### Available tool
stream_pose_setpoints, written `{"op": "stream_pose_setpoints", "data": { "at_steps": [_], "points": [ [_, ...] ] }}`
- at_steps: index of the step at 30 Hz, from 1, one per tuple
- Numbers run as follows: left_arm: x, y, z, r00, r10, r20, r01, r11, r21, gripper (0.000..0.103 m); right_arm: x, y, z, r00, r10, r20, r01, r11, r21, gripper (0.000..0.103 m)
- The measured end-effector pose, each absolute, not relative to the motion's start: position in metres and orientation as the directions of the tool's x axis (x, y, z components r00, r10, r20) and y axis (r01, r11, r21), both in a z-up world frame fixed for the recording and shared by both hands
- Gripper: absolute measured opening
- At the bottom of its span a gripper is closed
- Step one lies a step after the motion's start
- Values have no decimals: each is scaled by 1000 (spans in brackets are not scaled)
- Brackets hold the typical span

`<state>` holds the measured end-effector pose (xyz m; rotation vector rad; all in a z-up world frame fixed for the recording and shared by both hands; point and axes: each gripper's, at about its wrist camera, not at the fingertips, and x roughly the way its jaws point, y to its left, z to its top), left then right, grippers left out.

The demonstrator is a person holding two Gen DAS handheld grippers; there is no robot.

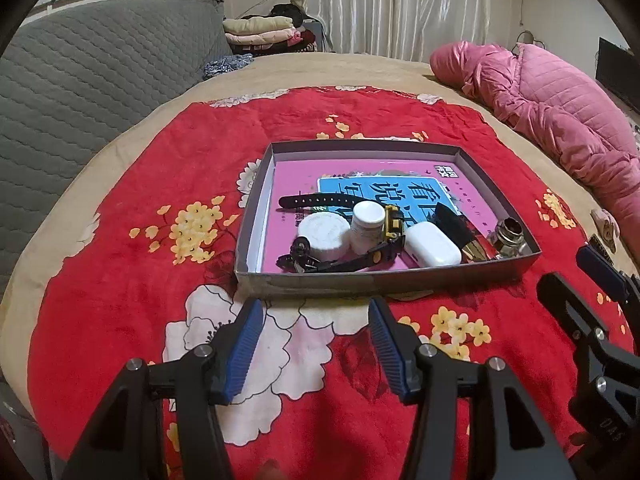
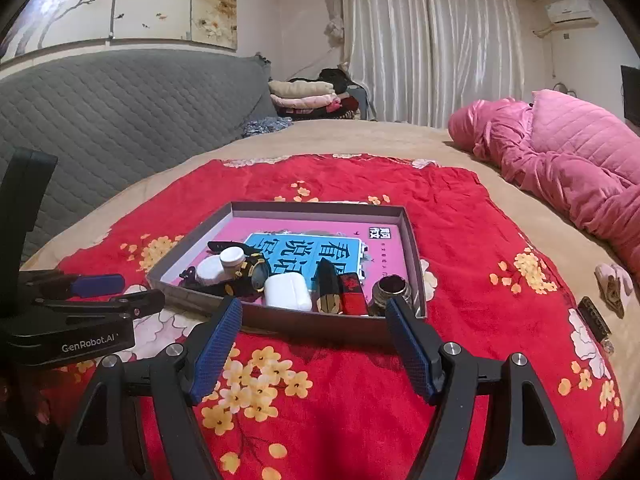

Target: Organize rigid objects

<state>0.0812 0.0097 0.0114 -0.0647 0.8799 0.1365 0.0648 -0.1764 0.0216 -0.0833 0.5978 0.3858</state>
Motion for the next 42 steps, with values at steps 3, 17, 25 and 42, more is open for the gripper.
{"op": "stream_pose_setpoints", "data": {
  "at_steps": [3, 17, 25, 42],
  "points": [
    [78, 8, 17, 646, 98, -757, -136, 991, 11, 55, 62, -176, 24, 762, 326, -560, -377, 926, 28, 76],
    [59, -2, 21, 652, 74, -754, -117, 993, -4, 58, 39, -176, 36, 769, 326, -550, -374, 927, 27, 76],
    [46, 1, 25, 645, 82, -760, -135, 991, -8, 59, 25, -174, 37, 759, 320, -567, -374, 927, 24, 76],
    [0, 8, 43, 643, 42, -765, -157, 985, -77, 59, -24, -180, 61, 776, 301, -554, -345, 938, 25, 76]
  ]
}}
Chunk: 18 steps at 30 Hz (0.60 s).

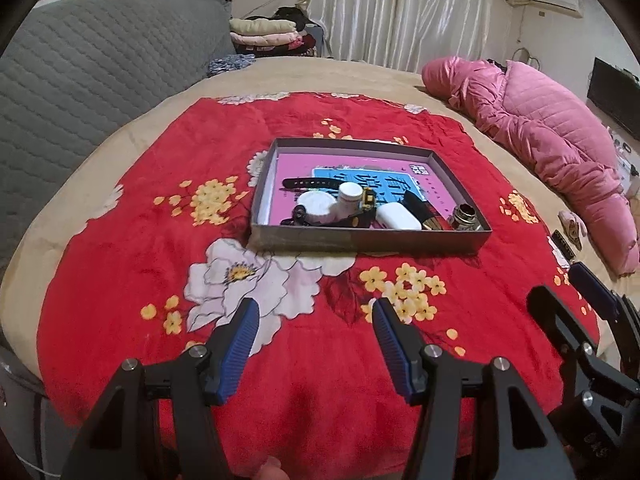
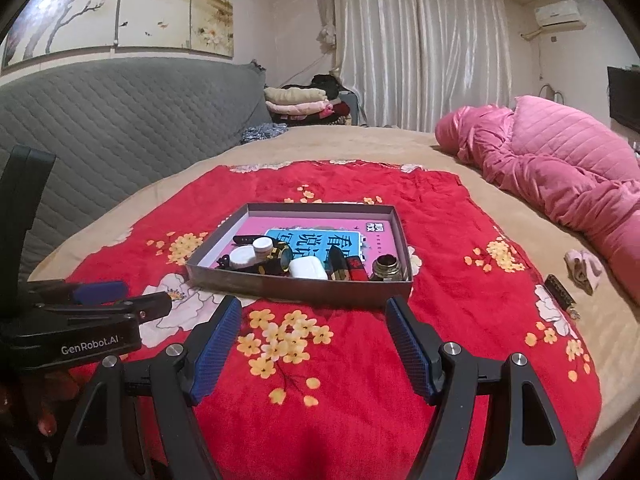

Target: Organize rigid objects

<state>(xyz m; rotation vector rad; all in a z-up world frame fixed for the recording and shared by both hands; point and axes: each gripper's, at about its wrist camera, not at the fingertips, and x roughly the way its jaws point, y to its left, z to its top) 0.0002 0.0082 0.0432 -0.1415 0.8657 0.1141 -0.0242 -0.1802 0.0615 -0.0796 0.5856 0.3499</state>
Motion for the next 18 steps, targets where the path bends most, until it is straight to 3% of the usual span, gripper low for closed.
{"op": "stream_pose_setpoints", "data": {
  "at_steps": [18],
  "points": [
    [-7, 13, 17, 616, 40, -787, -159, 985, -74, 59, -28, -166, 33, 750, 307, -585, -377, 926, 4, 76]
  ]
}}
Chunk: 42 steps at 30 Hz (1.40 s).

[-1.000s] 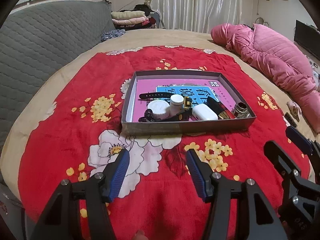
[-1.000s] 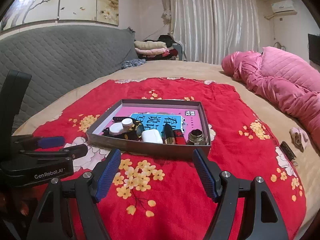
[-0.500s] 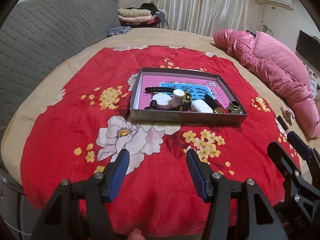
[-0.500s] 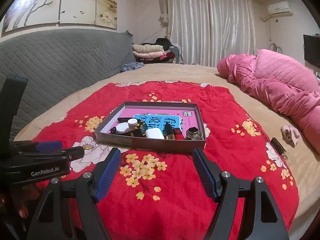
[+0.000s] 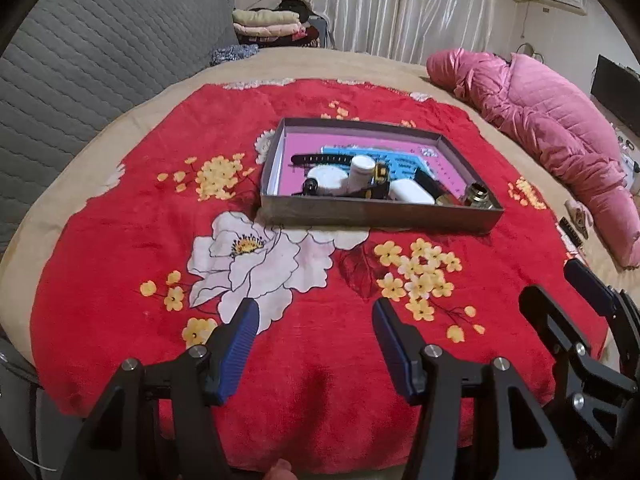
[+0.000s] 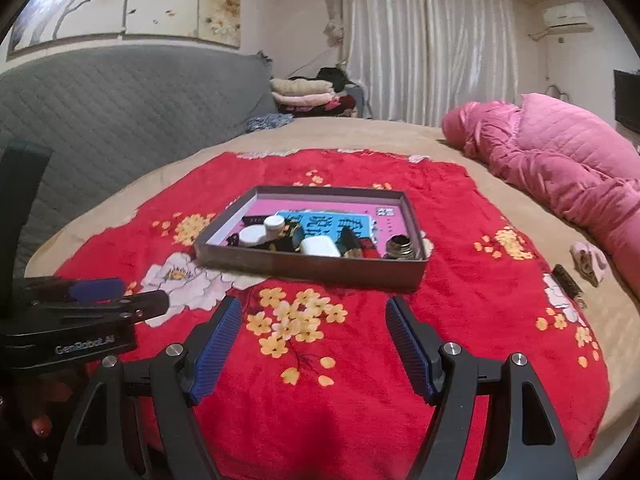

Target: Organize rigid objects

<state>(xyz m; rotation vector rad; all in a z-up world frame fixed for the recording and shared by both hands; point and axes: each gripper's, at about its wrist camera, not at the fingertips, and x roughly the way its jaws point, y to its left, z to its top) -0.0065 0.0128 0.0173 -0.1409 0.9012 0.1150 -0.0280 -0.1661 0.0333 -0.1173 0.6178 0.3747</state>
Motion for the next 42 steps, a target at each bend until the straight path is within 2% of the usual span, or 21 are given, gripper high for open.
{"op": "stream_pose_setpoints", "data": {
  "at_steps": [21, 42],
  "points": [
    [33, 9, -38, 562, 39, -827, -147, 988, -54, 59, 18, -176, -21, 710, 283, -645, -358, 934, 15, 76],
    [40, 19, -45, 566, 65, -822, -172, 984, -40, 59, 25, -174, -29, 712, 264, -650, -354, 935, -8, 76]
  ]
}}
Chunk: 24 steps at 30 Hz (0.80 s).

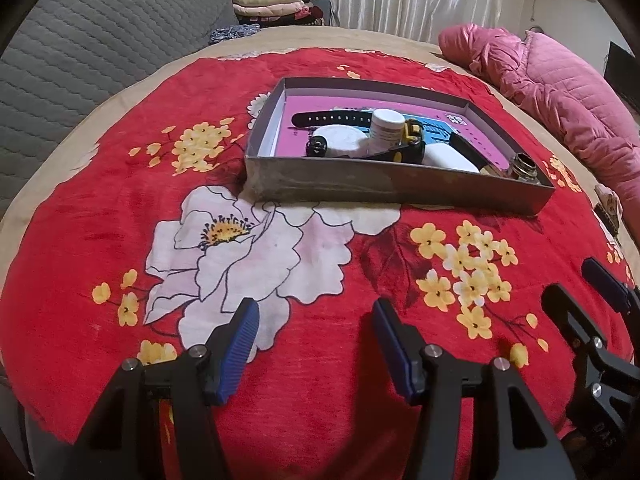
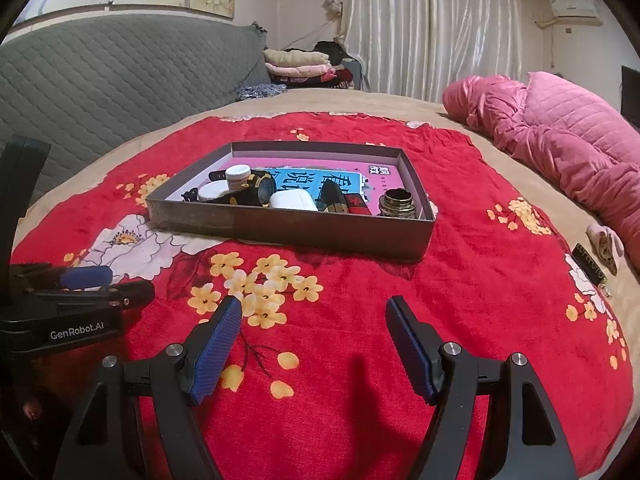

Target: Organize rigid objects

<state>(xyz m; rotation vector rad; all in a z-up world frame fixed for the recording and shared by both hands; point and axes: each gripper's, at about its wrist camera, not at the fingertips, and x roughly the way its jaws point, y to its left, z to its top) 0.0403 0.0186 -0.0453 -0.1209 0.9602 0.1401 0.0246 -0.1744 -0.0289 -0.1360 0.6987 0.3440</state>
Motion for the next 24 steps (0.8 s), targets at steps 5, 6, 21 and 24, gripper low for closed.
{"op": "stream_pose_setpoints", "data": {
  "at_steps": [5, 6, 21, 24],
  "points": [
    [41, 19, -46, 563, 66, -823, -173, 984, -39, 59, 25, -176, -29, 713, 261, -651, -346, 938, -3, 76],
    [41, 20, -46, 563, 67, -824, -174, 984, -39, 59, 25, -176, -28, 713, 261, -650, -346, 938, -3, 76],
    [42, 21, -46, 555, 75, -828, -182, 983, -34, 59, 27, -179, -30, 708, 260, -657, -335, 942, 12, 76],
    [43, 22, -46, 557, 76, -827, -185, 982, -33, 59, 27, -181, -30, 709, 259, -656, -332, 943, 13, 76]
  ]
}}
